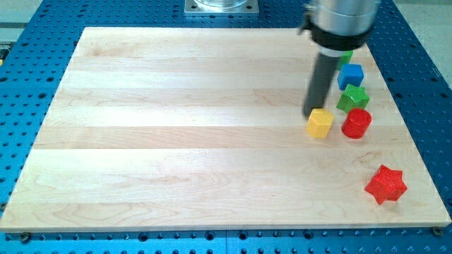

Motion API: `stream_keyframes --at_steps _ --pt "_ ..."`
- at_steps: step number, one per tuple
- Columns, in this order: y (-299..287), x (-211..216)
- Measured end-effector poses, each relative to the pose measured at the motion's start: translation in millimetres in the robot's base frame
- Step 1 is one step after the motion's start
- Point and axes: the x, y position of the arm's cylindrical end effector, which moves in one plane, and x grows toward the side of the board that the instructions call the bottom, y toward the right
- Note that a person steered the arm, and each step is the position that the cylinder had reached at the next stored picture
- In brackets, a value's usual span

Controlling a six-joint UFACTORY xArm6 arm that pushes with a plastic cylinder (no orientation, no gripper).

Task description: Move hexagon on top left to red star

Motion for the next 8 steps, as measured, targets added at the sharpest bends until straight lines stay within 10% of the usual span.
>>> stream_keyframes --at_steps 8 --pt "-41 49"
